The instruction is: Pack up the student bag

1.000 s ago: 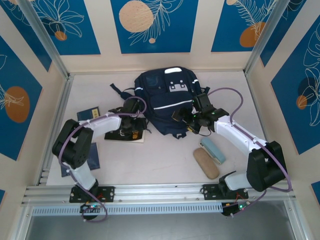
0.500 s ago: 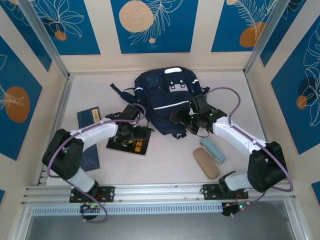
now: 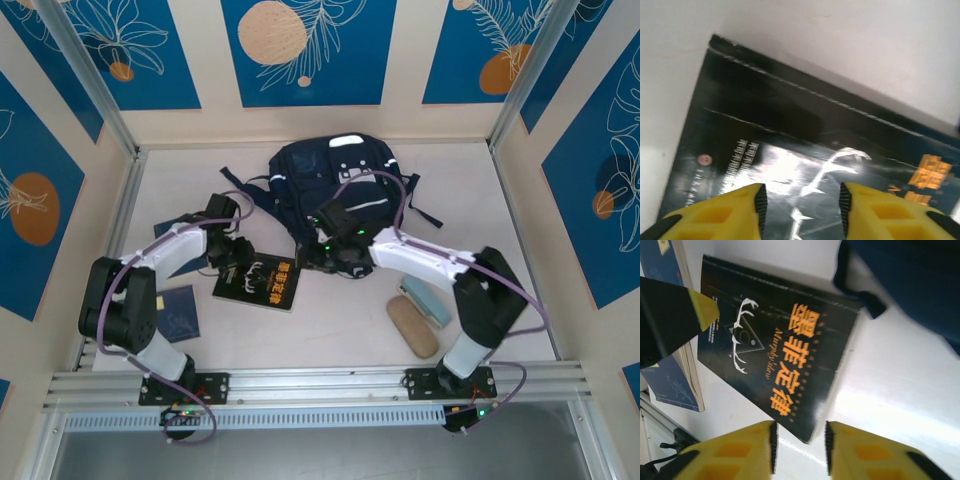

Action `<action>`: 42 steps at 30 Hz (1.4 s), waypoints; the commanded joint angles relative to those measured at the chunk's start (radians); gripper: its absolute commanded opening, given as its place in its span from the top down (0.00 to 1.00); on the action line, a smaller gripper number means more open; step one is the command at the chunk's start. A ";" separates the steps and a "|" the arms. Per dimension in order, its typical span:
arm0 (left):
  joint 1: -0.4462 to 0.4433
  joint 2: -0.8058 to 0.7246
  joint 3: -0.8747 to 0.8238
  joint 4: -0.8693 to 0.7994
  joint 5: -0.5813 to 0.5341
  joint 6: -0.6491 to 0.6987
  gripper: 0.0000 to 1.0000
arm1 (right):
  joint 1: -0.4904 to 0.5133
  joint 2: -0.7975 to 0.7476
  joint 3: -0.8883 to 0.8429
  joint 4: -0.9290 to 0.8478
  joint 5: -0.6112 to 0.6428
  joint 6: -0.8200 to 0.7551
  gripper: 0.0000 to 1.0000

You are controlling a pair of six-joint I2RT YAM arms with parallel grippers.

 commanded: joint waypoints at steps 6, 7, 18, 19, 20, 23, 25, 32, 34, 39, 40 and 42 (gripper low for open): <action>0.008 0.037 -0.116 0.020 -0.022 -0.021 0.68 | 0.029 0.249 0.176 -0.082 -0.093 -0.026 0.75; 0.008 0.033 -0.133 0.021 -0.024 -0.028 0.69 | 0.027 0.272 0.192 -0.096 -0.096 -0.030 0.75; -0.036 -0.132 -0.243 -0.064 0.004 -0.061 0.70 | -0.013 0.427 0.299 -0.210 0.091 -0.083 0.81; -0.045 -0.151 -0.260 -0.063 0.014 -0.072 0.70 | -0.016 0.441 0.309 -0.208 0.102 -0.088 0.81; -0.052 -0.164 -0.276 -0.058 0.024 -0.083 0.70 | -0.019 0.452 0.321 -0.208 0.112 -0.090 0.81; -0.085 -0.199 -0.323 -0.044 0.055 -0.116 0.70 | -0.029 0.486 0.364 -0.195 0.120 -0.107 0.81; -0.118 -0.215 -0.349 -0.032 0.071 -0.136 0.70 | -0.036 0.502 0.396 -0.186 0.117 -0.124 0.80; -0.195 -0.246 -0.230 -0.076 0.120 -0.089 0.60 | -0.058 0.395 0.447 -0.207 0.083 -0.179 0.77; -0.193 -0.258 -0.154 -0.126 0.072 -0.047 0.54 | -0.073 0.319 0.401 -0.191 0.037 -0.180 0.72; -0.135 -0.209 -0.036 -0.188 -0.024 0.043 0.37 | -0.055 0.162 0.236 -0.141 -0.008 -0.138 0.52; -0.119 -0.187 -0.019 -0.190 -0.036 0.059 0.34 | -0.045 0.139 0.204 -0.135 -0.002 -0.122 0.49; -0.087 -0.141 0.002 -0.173 -0.045 0.081 0.30 | -0.019 0.114 0.158 -0.124 0.016 -0.098 0.45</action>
